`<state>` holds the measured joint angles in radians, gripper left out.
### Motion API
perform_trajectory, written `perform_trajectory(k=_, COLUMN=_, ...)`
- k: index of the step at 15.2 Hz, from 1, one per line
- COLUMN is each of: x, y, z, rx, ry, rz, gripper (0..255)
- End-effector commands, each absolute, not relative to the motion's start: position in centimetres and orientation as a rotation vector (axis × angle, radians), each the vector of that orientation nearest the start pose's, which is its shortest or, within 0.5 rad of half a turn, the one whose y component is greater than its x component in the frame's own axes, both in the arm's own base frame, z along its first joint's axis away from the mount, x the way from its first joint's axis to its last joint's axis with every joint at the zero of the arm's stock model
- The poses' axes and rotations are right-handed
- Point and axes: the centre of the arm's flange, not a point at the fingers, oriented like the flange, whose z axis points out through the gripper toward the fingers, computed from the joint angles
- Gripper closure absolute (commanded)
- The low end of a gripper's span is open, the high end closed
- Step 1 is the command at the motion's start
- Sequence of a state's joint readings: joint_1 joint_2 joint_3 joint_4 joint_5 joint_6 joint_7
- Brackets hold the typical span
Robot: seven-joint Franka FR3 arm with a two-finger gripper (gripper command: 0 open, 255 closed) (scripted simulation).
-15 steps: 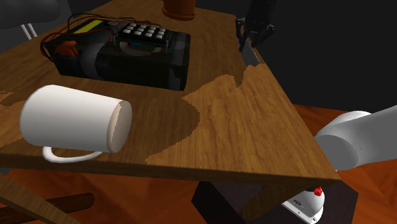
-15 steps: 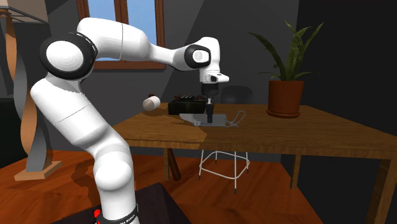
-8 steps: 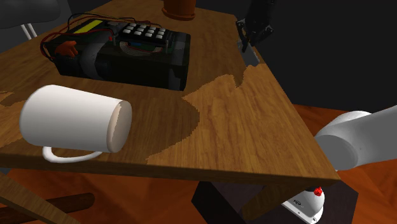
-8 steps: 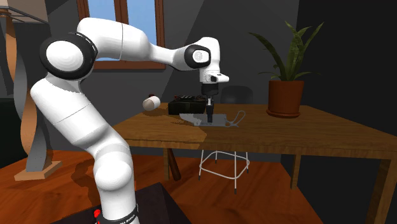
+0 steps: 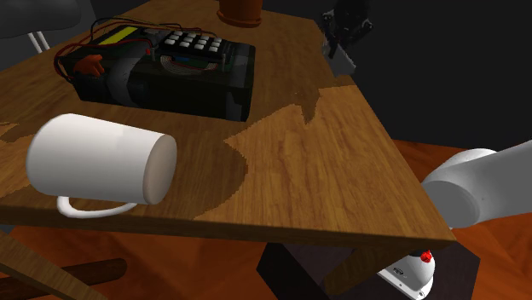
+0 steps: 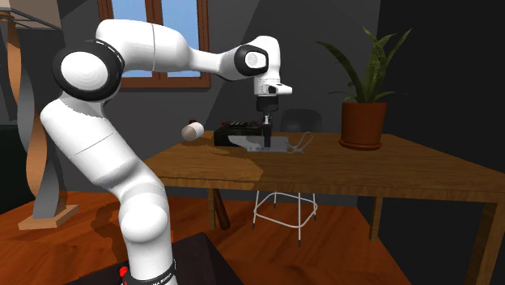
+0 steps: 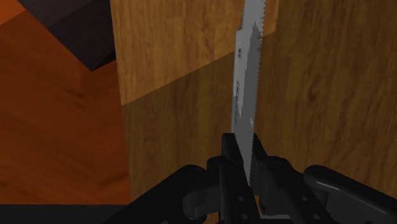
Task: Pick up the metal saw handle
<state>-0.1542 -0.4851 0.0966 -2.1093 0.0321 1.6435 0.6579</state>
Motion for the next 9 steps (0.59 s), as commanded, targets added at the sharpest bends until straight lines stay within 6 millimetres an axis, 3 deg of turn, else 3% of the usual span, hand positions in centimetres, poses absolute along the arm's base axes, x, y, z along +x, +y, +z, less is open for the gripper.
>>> perform_trajectory(k=1, x=40.4, y=-1.1, z=61.7, rx=-2.942, ry=1.122, rz=-0.031, gripper=255)
perform_trajectory(k=9, x=40.4, y=-1.1, z=65.4, rx=-2.942, ry=1.122, rz=-0.031, gripper=255)
